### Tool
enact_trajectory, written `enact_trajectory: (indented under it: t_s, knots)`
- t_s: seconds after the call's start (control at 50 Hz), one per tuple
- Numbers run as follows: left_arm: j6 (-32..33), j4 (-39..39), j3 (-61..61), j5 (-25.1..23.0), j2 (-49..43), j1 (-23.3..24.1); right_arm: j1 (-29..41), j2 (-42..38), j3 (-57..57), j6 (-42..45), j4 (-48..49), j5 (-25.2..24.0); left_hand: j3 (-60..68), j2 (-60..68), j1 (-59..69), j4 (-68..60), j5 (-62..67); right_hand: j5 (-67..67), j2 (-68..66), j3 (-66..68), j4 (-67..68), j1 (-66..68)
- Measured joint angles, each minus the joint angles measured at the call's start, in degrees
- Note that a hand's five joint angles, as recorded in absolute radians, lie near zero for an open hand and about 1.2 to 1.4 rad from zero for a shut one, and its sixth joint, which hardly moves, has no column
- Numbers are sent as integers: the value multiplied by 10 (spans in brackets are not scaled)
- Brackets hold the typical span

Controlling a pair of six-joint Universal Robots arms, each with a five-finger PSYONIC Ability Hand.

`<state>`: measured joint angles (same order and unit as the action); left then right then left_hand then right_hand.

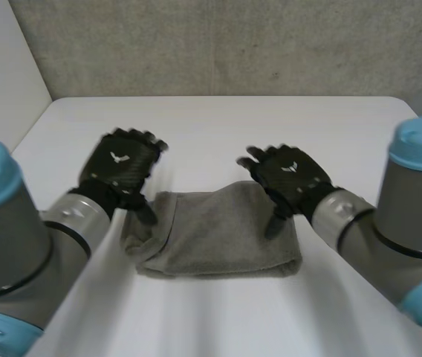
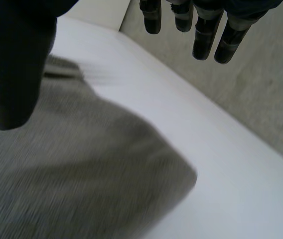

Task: Fold the towel.

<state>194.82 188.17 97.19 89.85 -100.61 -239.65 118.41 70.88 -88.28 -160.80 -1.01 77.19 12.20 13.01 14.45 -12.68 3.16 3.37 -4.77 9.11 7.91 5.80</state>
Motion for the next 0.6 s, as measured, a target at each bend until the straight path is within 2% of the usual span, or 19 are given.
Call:
enact_trajectory:
  t_s: [0.1,0.2,0.36,0.44,0.5,0.6]
  knots:
    - [1,0,-2,1,-35,30,-47,25,-77,1,12,-32,0,0,0,0,0,0,0,0,0,0]
    - [3,2,-4,1,-70,47,-70,43,-140,-1,44,-42,0,0,0,0,0,0,0,0,0,1]
    - [4,20,-5,9,-114,49,-71,49,-202,-9,106,-38,0,0,0,0,0,56,-137,0,0,126]
    - [7,33,-5,30,-129,45,-65,43,-220,-15,127,-36,0,0,0,0,0,187,-268,0,0,263]
    - [10,44,-5,55,-135,42,-62,31,-227,-18,144,-32,0,0,0,0,0,354,-440,0,0,432]
    - [17,53,-6,82,-135,34,-63,14,-227,-17,158,-18,0,0,0,0,0,574,-656,0,0,641]
